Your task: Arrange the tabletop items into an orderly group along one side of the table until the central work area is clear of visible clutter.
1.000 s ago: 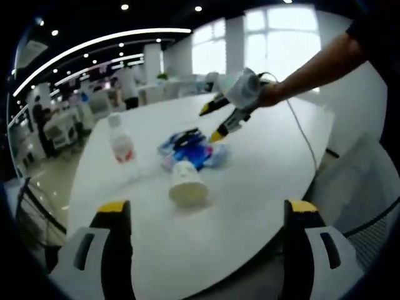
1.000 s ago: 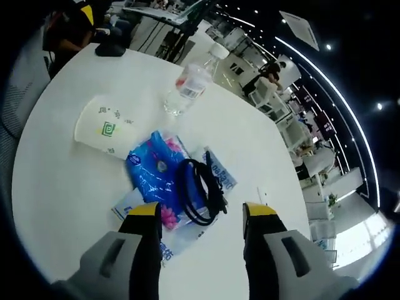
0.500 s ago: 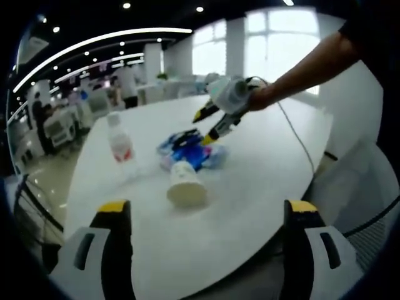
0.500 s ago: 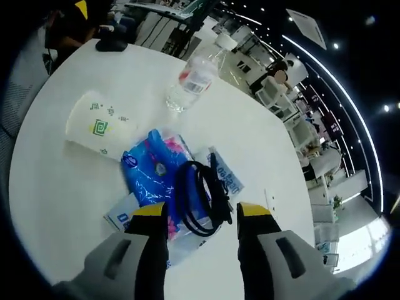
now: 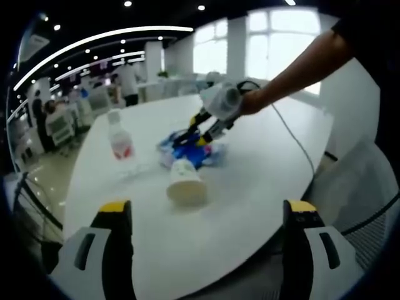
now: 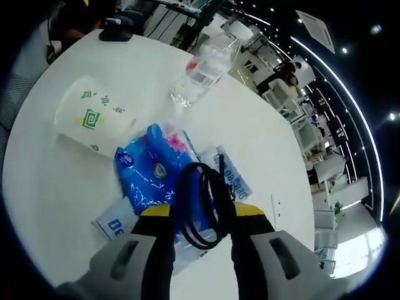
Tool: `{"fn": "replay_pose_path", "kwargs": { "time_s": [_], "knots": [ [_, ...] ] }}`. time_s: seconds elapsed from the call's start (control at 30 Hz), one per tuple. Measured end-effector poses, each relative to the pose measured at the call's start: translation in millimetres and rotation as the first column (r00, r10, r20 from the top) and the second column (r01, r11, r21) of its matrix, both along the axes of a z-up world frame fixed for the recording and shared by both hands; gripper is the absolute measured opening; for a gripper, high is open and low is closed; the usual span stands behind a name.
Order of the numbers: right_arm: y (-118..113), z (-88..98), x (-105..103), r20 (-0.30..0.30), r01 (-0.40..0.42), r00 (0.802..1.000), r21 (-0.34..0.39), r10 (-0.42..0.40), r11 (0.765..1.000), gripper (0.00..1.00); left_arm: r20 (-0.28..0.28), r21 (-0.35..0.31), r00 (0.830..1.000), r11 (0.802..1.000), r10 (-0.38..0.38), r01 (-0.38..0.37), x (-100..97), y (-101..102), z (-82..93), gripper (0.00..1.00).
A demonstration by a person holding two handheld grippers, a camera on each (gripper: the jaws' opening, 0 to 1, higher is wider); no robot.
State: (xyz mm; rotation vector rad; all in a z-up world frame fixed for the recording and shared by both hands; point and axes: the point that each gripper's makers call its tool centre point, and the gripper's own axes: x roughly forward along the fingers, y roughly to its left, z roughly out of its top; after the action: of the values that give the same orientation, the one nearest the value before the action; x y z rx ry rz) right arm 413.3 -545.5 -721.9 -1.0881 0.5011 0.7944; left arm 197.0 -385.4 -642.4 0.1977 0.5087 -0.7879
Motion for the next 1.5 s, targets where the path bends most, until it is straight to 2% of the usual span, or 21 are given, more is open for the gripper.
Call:
{"fn": "replay_pose_path", "kwargs": {
  "time_s": [0.2,0.27,0.4,0.57,0.93,1.1,1.5],
  "knots": [
    [2.7,-2.0,-1.3,0.002,-0.031,1.0,-0.017,0.031,0.999,0.18,-0.004,0.008,1.0,1.0,-0.008,0.008,-0.9,-0.5,-1.8,0.96],
    [4.3,-0.6,-1.4,0.01,-0.045,0.999,-0.025,0.045,0.999,0.1,-0.005,0.009,1.0,1.0,-0.007,0.007,-0.7,-0.2,-2.0,0.96],
    [5.1,0.6,-2.0,0.015,-0.059,0.998,-0.038,0.059,0.998,0.08,-0.001,0.014,1.0,1.0,-0.006,0.006,-0.7,0.2,-2.1,0.95],
    [4.6,7.4,-1.6,0.049,-0.086,0.995,-0.06,0.089,0.994,0.07,0.006,0.016,1.0,1.0,-0.003,0.003,0.1,1.0,-1.2,0.95],
    [-4.2,20.5,3.2,0.096,-0.072,0.992,-0.076,0.079,0.994,0.07,0.018,0.019,1.0,1.0,0.0,0.0,1.7,1.9,0.0,0.94],
    [-10.9,32.6,6.8,0.132,-0.058,0.989,-0.086,0.069,0.995,0.07,0.024,0.02,1.0,1.0,-0.001,0.001,2.4,1.6,0.6,0.94],
    [-27.9,54.4,2.4,0.188,-0.018,0.981,-0.096,0.036,0.995,0.07,0.033,0.005,0.999,1.0,0.0,0.0,3.1,1.3,3.2,0.94]
  ]
}}
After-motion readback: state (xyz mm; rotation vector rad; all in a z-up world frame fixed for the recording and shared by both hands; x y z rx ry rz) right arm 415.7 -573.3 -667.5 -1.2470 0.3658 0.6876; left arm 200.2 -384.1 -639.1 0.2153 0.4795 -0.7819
